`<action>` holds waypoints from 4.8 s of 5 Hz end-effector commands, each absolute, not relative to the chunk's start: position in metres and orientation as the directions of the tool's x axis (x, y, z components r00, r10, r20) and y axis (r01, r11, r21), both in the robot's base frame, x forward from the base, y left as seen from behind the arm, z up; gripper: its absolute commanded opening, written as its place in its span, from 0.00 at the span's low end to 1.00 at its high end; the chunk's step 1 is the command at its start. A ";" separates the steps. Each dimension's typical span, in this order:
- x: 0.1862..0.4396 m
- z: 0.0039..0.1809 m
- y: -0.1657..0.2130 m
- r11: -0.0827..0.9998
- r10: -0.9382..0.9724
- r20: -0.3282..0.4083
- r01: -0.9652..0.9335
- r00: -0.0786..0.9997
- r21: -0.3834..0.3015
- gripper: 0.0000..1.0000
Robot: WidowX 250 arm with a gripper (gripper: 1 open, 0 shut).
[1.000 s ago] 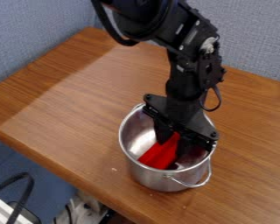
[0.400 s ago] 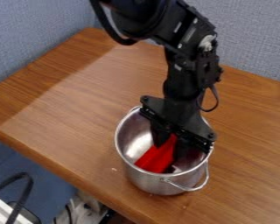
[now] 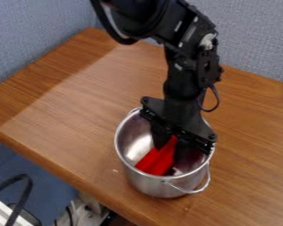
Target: Move the red object from the metal pot to the table
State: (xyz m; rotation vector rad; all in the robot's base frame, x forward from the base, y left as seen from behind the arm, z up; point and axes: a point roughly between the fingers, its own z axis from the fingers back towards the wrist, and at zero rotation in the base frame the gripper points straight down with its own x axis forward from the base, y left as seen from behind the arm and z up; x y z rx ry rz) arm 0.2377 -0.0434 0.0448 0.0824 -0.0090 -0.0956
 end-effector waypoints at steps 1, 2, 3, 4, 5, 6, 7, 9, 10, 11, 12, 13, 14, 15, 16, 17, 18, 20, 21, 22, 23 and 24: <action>0.237 0.046 -0.039 0.993 -0.082 -0.003 0.082 0.997 0.084 0.00; 0.237 0.047 -0.039 0.993 -0.080 -0.006 0.080 0.997 0.082 0.00; 0.236 0.047 -0.039 0.994 -0.079 -0.009 0.079 0.997 0.081 0.00; 0.236 0.048 -0.038 0.994 -0.077 -0.013 0.078 0.997 0.080 0.00; 0.236 0.048 -0.038 0.994 -0.076 -0.017 0.077 0.997 0.080 0.00; 0.236 0.051 -0.038 0.994 -0.075 -0.023 0.076 0.997 0.080 0.00; 0.236 0.053 -0.038 0.994 -0.074 -0.027 0.076 0.997 0.081 0.00; 0.235 0.058 -0.037 0.994 -0.072 -0.038 0.074 0.997 0.085 0.00; 0.236 0.060 -0.037 0.993 -0.070 -0.041 0.074 0.997 0.088 0.00; 0.236 0.062 -0.036 0.993 -0.069 -0.045 0.073 0.997 0.091 0.00; 0.236 0.066 -0.036 0.993 -0.065 -0.049 0.069 0.997 0.094 0.00; 0.235 0.071 -0.035 0.993 -0.055 -0.051 0.060 0.997 0.098 0.00; 0.235 0.081 -0.035 0.993 -0.042 -0.051 0.047 0.998 0.106 0.00; 0.235 0.102 -0.035 0.992 0.006 -0.034 -0.002 0.999 0.126 0.00; 0.235 0.106 -0.029 0.991 0.025 -0.033 -0.020 0.999 0.136 0.00; 0.234 0.111 -0.022 0.988 0.048 -0.029 -0.043 0.998 0.146 0.00; 0.236 0.121 -0.008 0.987 0.083 -0.017 -0.080 0.996 0.142 0.00; 0.244 0.137 0.049 0.971 0.221 -0.029 -0.218 0.975 0.099 0.00; 0.246 0.136 0.082 0.948 0.304 -0.029 -0.300 0.952 0.105 0.00; 0.235 0.119 0.094 0.943 0.322 -0.045 -0.316 0.946 0.108 0.00; 0.248 0.112 0.085 0.954 0.289 -0.044 -0.284 0.956 0.097 0.00; 0.260 0.102 0.075 0.958 0.277 -0.047 -0.271 0.960 0.098 0.00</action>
